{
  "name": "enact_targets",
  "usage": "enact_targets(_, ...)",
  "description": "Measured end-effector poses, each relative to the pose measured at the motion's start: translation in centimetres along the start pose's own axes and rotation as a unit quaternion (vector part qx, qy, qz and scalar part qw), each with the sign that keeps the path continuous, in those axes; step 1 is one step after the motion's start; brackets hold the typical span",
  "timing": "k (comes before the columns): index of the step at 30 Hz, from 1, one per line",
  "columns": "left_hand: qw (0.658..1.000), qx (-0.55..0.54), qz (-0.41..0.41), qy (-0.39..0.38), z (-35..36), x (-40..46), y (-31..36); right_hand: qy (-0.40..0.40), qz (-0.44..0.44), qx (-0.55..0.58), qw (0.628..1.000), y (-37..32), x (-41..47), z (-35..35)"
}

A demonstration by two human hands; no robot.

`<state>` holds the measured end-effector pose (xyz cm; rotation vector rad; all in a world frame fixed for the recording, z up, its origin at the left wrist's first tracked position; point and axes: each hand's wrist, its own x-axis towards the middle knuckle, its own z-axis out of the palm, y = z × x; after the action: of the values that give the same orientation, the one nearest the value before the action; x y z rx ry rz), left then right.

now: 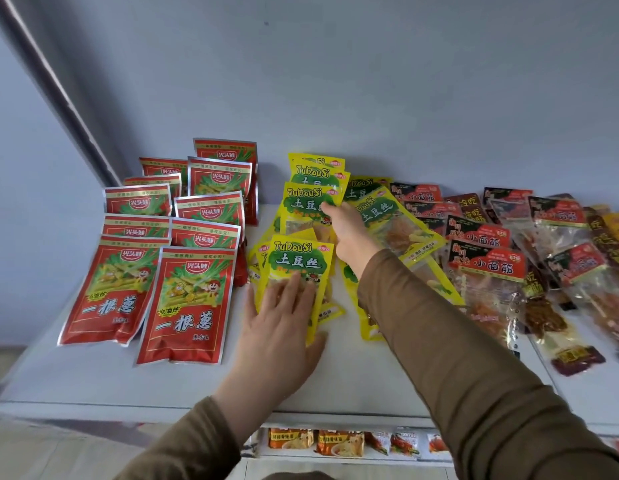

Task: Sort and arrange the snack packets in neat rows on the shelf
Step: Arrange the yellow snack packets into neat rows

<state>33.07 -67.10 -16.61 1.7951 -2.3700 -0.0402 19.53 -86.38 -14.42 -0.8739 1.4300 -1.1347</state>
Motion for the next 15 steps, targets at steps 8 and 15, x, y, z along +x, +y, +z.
enact_targets(8, 0.997, -0.066, 0.037, 0.011, -0.6, -0.9, 0.1, 0.009, -0.011, 0.001, 1.000, 0.3, 0.3, 0.2)
enact_targets(15, 0.988, -0.070, 0.098, 0.092, -2.4, -0.9, 1.0, 0.009, -0.009, -0.003, 1.000, 0.4, 0.3, 0.2)
